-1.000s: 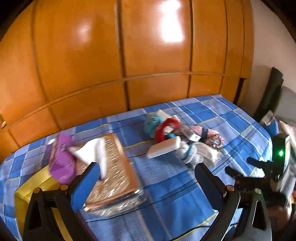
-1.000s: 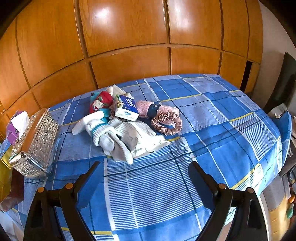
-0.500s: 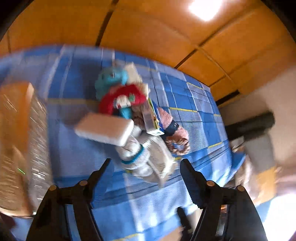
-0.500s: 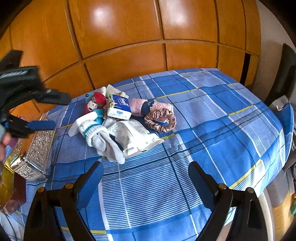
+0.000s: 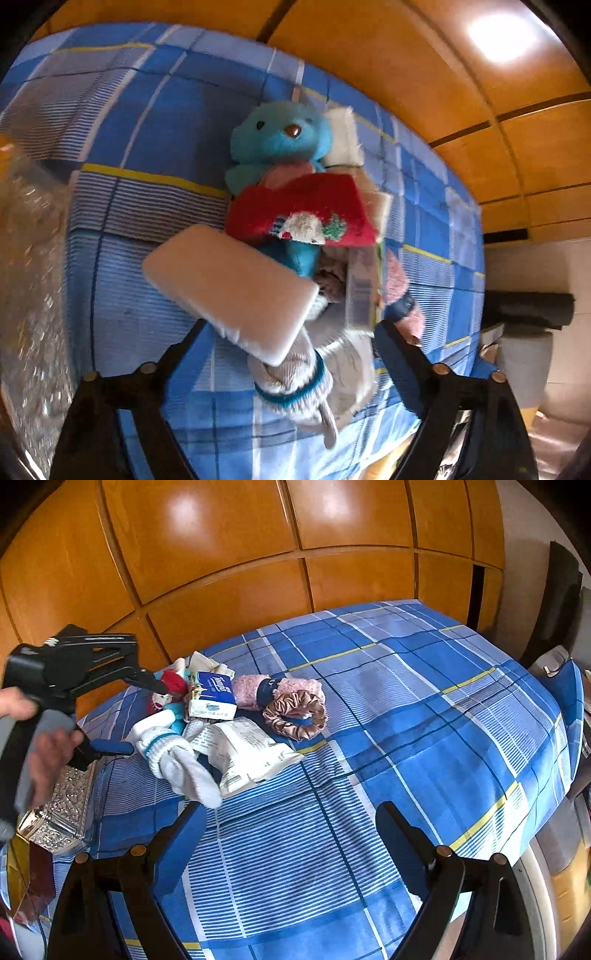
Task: Organize soft objects
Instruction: 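Grasp the white sponge with the left tool while the right tool grasps the white knit sock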
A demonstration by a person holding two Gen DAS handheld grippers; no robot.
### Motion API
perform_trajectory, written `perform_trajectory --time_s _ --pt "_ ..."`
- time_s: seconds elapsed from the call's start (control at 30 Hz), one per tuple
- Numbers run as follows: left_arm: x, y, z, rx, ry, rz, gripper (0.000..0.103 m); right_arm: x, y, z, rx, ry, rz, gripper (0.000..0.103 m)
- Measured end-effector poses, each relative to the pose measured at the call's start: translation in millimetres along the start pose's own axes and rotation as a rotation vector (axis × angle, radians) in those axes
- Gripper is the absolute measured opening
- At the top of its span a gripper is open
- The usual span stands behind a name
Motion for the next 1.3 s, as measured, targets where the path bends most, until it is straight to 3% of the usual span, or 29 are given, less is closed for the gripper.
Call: perform_trajectory --time_s 0.07,0.13,0.27,0.37,0.47,0.67,0.73,0.9,0.97,1.0,1.1,1.17,1.2,1.3 --pt "4.4 -2.9 1.9 -0.017 -0.023 0.008 0.089 0.6 -0.2 -1.1 0.000 0.005 -0.001 0.094" --pt "7.6 -3.4 -4.2 0.055 -0.046 0.018 0.089 0.9 -0.1 -2.7 0.002 0.006 -0.002 0.094" --pt "1.2 1.0 -0.9 0.193 -0.101 -0.006 0.048 3.8 2.7 -1.8 -0.003 -0.021 0.015 0.094" --pt "-3.1 2.7 13.9 0.198 -0.070 -0.004 0.039 7.4 5.4 4.9 -0.029 -0.058 0.030 0.094" --pt "-9.4 12.7 15.6 0.281 -0.075 -0.017 0.033 8.6 3.9 20.7 -0.082 -0.110 0.030 0.086" --pt "-17.4 17.5 2.5 0.455 -0.092 -0.041 0.033 25.2 -11.2 88.1 -0.303 -0.272 0.048 0.086" --pt "-19.9 19.4 -1.7 0.505 -0.093 -0.033 0.033 40.5 -12.7 104.5 -0.344 -0.285 0.075 0.087" --pt "-25.1 19.5 -8.4 0.559 -0.099 -0.030 0.033 95.1 -4.6 137.0 -0.350 -0.365 0.225 0.084" --pt "-27.2 17.3 -4.5 0.566 -0.095 -0.019 0.033 109.6 0.0 137.2 -0.306 -0.387 0.273 0.047" --pt "-26.5 17.3 -2.9 0.568 -0.085 0.002 0.033 116.0 3.0 135.0 -0.297 -0.370 0.294 0.021" --pt "-25.3 17.6 -1.5 0.572 -0.098 0.013 0.043 109.3 10.1 126.4 -0.294 -0.382 0.312 0.020" --pt "-26.0 14.9 2.6 0.516 -0.090 0.017 0.074 99.1 14.9 117.3 -0.319 -0.342 0.313 0.019" --pt "-26.7 13.4 2.5 0.487 -0.088 0.007 0.080 91.8 19.0 109.5 -0.322 -0.325 0.320 0.020" --pt "-24.6 8.4 6.5 0.387 -0.070 0.003 0.081 76.7 31.1 93.4 -0.308 -0.307 0.328 0.020"
Point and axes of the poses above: each gripper's, at about its wrist camera, not at the fingertips, and x roughly the way its jaws point, z to its left, y to its underside, the point moved 4 cm from there along x, roughly the way its jaws point, and after that the axes turned 4 degrees about -z, right-handed, at the moved point
